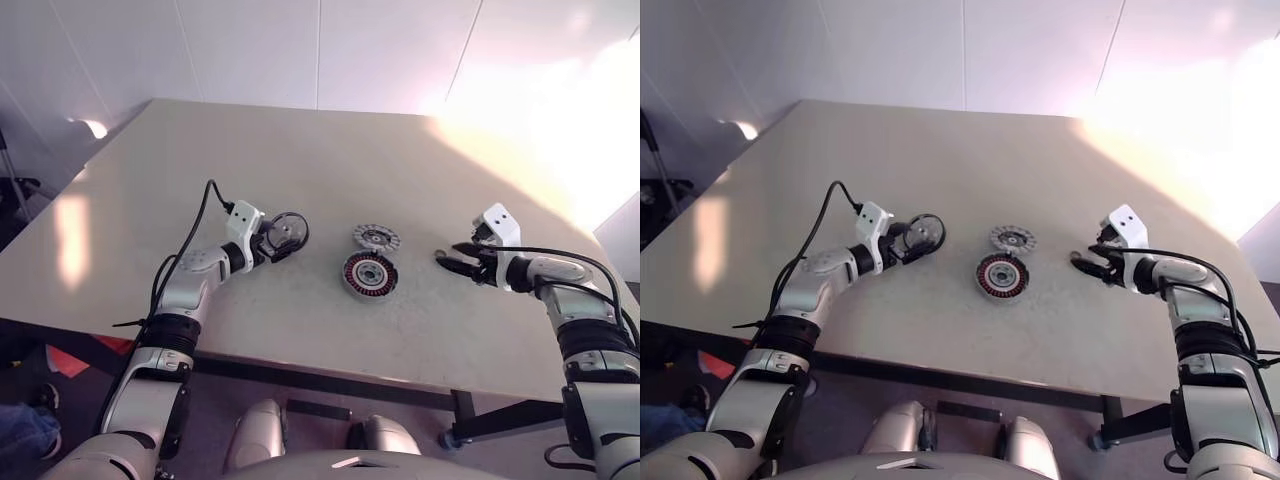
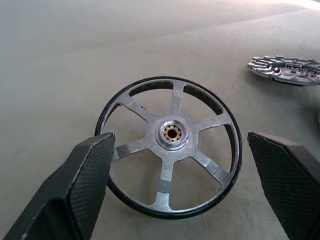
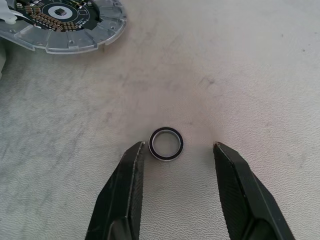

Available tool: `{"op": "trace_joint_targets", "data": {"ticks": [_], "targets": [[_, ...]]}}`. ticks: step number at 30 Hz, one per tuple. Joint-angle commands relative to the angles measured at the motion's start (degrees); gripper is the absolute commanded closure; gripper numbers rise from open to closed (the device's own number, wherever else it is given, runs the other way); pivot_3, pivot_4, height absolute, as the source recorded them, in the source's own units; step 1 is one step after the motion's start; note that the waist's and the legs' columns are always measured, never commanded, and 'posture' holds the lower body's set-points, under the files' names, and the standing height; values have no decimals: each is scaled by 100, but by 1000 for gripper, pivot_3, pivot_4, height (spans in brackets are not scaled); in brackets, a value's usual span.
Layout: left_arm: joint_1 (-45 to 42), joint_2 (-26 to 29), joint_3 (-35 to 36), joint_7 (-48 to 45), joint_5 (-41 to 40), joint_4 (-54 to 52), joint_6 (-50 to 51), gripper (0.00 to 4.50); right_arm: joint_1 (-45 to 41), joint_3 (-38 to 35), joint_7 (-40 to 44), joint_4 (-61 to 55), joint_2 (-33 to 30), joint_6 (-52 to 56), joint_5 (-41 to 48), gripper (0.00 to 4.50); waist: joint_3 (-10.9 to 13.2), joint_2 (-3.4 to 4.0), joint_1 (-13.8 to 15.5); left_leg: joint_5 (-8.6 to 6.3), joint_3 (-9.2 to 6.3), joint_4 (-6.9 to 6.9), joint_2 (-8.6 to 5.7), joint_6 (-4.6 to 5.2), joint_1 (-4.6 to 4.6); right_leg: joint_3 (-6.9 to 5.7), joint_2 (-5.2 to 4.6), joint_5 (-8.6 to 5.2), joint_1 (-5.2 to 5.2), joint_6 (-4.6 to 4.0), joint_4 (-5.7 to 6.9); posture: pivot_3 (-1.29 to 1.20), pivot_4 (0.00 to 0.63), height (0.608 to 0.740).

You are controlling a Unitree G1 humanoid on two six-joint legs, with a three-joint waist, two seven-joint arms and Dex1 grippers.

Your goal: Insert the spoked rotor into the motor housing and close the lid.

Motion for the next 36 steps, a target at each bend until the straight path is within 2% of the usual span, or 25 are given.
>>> {"op": "trace_joint_targets", "data": {"ticks": [1,8,11,15,21,24,29,36], "targets": [[-48,44,12,-16,-16,-189,-62,0,-201,7,-93,33,15,-100,-56,2028,0,0,1,0,0,1,0,0,0,0,0,0,0,0,0,0,0,740],[-51,52,18,-5,-18,-187,-67,0,-263,35,-106,107,75,-73,-86,2028,0,0,-1,0,0,1,0,0,0,0,0,0,0,0,1,0,0,740],[-65,60,23,-6,-19,-175,-69,0,-256,46,-108,114,91,-36,-92,2570,0,0,-3,0,0,1,0,0,0,0,0,0,0,0,1,0,0,740],[-79,75,27,-11,-16,-160,-74,0,-218,59,-91,125,92,37,-107,3896,0,0,0,-3,0,2,0,-5,3,0,0,0,3,0,2,0,0,740],[-112,90,18,-27,-6,-105,-92,0,-161,55,-129,-14,105,65,-104,3942,0,0,0,-5,0,3,0,-8,6,0,0,0,7,0,1,0,0,740],[-122,95,18,-43,-8,-88,-99,0,-72,65,-79,-482,105,162,-40,3942,0,0,1,-5,0,3,0,-8,5,0,0,0,6,0,1,0,0,740],[-135,96,-4,-91,-10,-78,-85,0,253,324,-49,-2810,100,1041,61,3942,5,8,-10,3,-1,-2,2,6,-10,1,1,0,-13,0,3,0,0,740],[-165,71,-17,-128,4,-49,-88,0,563,646,-117,-4916,210,2251,425,3942,5,8,25,-4,-1,-14,1,-10,-7,1,0,-2,-9,3,-11,0,0,740]]}}
